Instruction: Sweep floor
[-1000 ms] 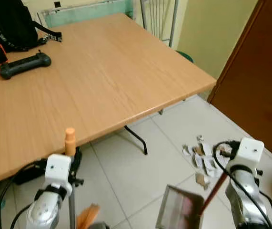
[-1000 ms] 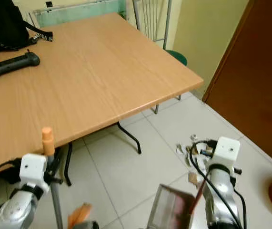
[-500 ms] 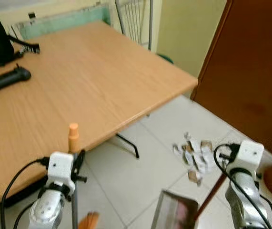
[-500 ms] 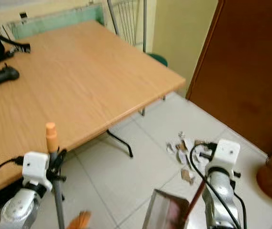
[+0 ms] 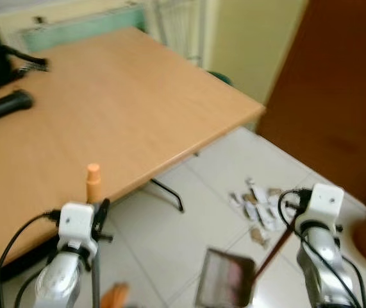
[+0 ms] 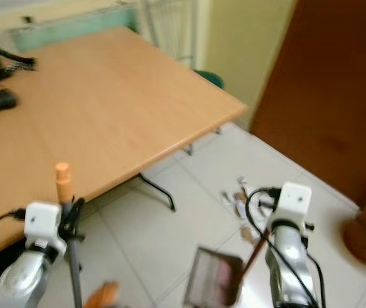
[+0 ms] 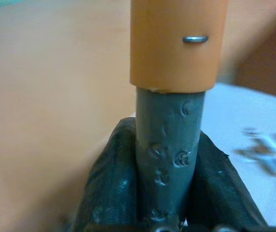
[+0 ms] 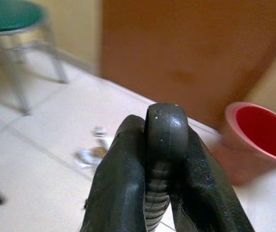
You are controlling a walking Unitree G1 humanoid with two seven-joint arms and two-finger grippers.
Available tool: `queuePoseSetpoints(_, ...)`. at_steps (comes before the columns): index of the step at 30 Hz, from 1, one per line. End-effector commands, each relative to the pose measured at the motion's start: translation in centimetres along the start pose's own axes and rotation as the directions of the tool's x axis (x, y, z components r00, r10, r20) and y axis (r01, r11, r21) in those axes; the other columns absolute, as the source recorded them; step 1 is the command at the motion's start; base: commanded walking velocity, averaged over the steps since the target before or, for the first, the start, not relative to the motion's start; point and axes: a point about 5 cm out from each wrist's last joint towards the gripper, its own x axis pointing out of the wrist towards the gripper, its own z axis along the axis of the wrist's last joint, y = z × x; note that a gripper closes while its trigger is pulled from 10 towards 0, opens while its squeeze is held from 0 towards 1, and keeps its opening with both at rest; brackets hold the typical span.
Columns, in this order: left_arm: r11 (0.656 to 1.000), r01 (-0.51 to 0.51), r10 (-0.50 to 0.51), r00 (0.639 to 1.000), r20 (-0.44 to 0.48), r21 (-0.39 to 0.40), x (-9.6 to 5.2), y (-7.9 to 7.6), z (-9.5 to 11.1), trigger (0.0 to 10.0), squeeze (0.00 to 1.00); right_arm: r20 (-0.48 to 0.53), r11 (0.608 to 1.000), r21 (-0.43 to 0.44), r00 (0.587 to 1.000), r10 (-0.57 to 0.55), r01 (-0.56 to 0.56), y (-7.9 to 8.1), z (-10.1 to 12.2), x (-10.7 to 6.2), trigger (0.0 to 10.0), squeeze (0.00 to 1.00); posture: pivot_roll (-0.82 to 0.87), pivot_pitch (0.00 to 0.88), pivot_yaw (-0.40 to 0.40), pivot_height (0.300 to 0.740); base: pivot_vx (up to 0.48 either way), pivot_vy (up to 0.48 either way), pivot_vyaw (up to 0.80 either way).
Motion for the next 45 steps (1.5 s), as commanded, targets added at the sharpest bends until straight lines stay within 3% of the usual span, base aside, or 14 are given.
queuePoseSetpoints(1, 1.000, 0.012, -0.012, 0.999, 0.048, -0.007, 0.3, -0.1, 0.9, 10.0, 0.00, 0.016, 1.000, -0.022, 1.000, -0.020, 0.020, -0.6, 0.4, 0.0, 10.0, 0.00, 0.08, 0.081, -0.006, 0.740, 0.000, -0.442, -0.65)
queuePoseSetpoints(13, 1.000, 0.023, -0.023, 0.999, 0.046, 0.001, 0.5, -0.2, 0.8, 10.0, 0.00, 0.018, 0.999, -0.029, 1.000, -0.018, 0.019, -0.5, 0.4, 0.1, 10.0, 0.00, 0.07, 0.082, -0.007, 0.740, 0.000, -0.400, -0.24)
queuePoseSetpoints(18, 0.999, -0.031, 0.030, 0.999, 0.029, 0.023, 0.8, 0.7, 0.5, 10.0, 0.00, 0.011, 0.999, -0.025, 0.999, -0.030, 0.030, -0.7, 0.2, 0.0, 10.0, 0.00, 0.07, 0.079, -0.002, 0.740, 0.000, 0.000, 0.00)
queuePoseSetpoints(25, 1.000, -0.024, 0.023, 0.999, 0.032, 0.009, 0.9, 1.2, 0.6, 10.0, 0.00, 0.013, 0.999, -0.011, 0.999, -0.031, 0.031, -0.5, 0.5, 0.2, 10.0, 0.00, 0.06, 0.082, 0.001, 0.740, 0.000, 0.000, 0.00)
queuePoseSetpoints(45, 1.000, -0.010, 0.010, 0.998, 0.060, 0.005, 1.1, 1.1, 0.9, 10.0, 0.00, 0.009, 1.000, -0.015, 1.000, 0.000, 0.000, 0.1, 0.6, 0.5, 10.0, 0.00, 0.06, 0.093, -0.006, 0.740, 0.216, 0.344, -0.70)
